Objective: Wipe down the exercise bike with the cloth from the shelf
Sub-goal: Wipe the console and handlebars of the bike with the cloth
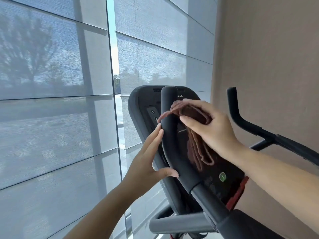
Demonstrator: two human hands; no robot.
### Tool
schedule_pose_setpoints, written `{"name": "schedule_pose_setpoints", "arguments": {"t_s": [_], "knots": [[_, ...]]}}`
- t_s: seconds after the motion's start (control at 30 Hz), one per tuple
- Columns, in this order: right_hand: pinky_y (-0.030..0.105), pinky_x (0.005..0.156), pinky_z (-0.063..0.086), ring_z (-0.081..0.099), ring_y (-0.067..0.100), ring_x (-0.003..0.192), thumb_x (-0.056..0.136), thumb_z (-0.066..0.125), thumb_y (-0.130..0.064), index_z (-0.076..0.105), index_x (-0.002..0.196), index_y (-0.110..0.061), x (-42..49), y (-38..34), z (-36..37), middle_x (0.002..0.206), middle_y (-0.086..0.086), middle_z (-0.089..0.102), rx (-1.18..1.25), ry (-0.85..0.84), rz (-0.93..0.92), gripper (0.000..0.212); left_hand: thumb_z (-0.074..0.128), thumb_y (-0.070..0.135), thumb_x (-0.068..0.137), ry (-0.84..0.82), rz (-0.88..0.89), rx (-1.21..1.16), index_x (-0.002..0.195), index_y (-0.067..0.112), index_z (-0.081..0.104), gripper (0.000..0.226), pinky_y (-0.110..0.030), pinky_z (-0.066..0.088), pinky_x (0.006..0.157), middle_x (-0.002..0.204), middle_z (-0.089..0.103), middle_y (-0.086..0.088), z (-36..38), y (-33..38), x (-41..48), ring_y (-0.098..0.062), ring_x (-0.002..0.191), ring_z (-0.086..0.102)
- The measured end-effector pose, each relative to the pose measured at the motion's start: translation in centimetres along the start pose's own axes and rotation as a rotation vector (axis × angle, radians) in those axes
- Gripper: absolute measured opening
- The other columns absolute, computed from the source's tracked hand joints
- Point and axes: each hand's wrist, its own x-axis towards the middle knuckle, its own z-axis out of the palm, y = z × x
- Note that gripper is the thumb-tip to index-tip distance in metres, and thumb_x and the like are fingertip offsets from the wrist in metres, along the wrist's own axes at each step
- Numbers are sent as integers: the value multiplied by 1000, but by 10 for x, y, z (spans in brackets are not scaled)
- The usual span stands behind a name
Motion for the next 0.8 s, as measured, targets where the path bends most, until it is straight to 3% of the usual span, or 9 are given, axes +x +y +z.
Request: {"name": "schedule_pose_setpoints", "arguments": {"t_s": [0.1, 0.17, 0.23, 0.37, 0.5, 0.57, 0.73, 0.8], "knots": [[34, 98, 44, 59, 17, 104, 79, 71, -12, 62, 105, -25, 30, -3, 21, 106, 6, 65, 21, 176, -18, 31, 67, 51, 65, 11, -4, 40, 142, 21, 22, 95, -4, 15, 104, 151, 16, 9, 0, 2, -3, 2, 137, 14], [30, 97, 44, 59, 16, 102, 78, 72, -13, 63, 108, -22, 27, 1, 25, 107, 11, 63, 30, 169, 32, 33, 68, 48, 65, 21, 19, 64, 141, 15, 26, 93, -6, 16, 105, 151, 21, 4, 0, 2, -5, -1, 137, 18], [24, 96, 45, 60, 11, 101, 75, 74, -17, 64, 108, -27, 9, 5, 19, 107, 9, 63, -23, 58, 60, 36, 70, 45, 64, 45, 40, 70, 139, 11, 30, 91, -6, 19, 105, 148, 26, -3, 1, 2, -4, -4, 135, 22], [16, 87, 45, 61, 7, 92, 69, 79, -22, 67, 105, -37, -38, 10, -6, 96, 1, 61, -145, -348, 123, 40, 75, 39, 60, 96, 36, 2, 133, 8, 38, 88, -12, 26, 105, 144, 35, -9, 3, 1, -3, -8, 133, 31], [17, 87, 45, 61, 5, 92, 68, 79, -27, 66, 102, -45, -45, 9, -22, 93, -7, 62, -164, -492, 132, 40, 78, 34, 59, 115, -2, -65, 131, 26, 37, 83, -12, 25, 105, 140, 41, 2, 6, -3, -4, -3, 131, 34], [17, 91, 43, 60, 5, 98, 69, 78, -25, 66, 106, -39, -39, 4, -19, 100, -7, 64, -201, -435, 48, 42, 76, 40, 59, 130, 7, -72, 130, 30, 36, 82, -9, 24, 104, 138, 41, 9, 8, -5, -6, 1, 129, 34], [8, 94, 35, 51, -5, 101, 76, 74, -19, 62, 116, -20, 12, -11, 0, 109, 5, 57, -307, 8, -187, 41, 74, 54, 58, 149, 30, -64, 128, 33, 37, 82, -3, 23, 99, 133, 41, 19, 9, -13, -4, 9, 125, 34], [8, 96, 34, 49, -1, 101, 77, 74, -21, 63, 115, -16, 31, -16, 15, 111, 11, 51, -415, 72, -228, 40, 69, 58, 63, 157, 14, -65, 125, 38, 37, 73, -3, 23, 99, 128, 42, 25, 6, -22, 0, 13, 122, 35]]}}
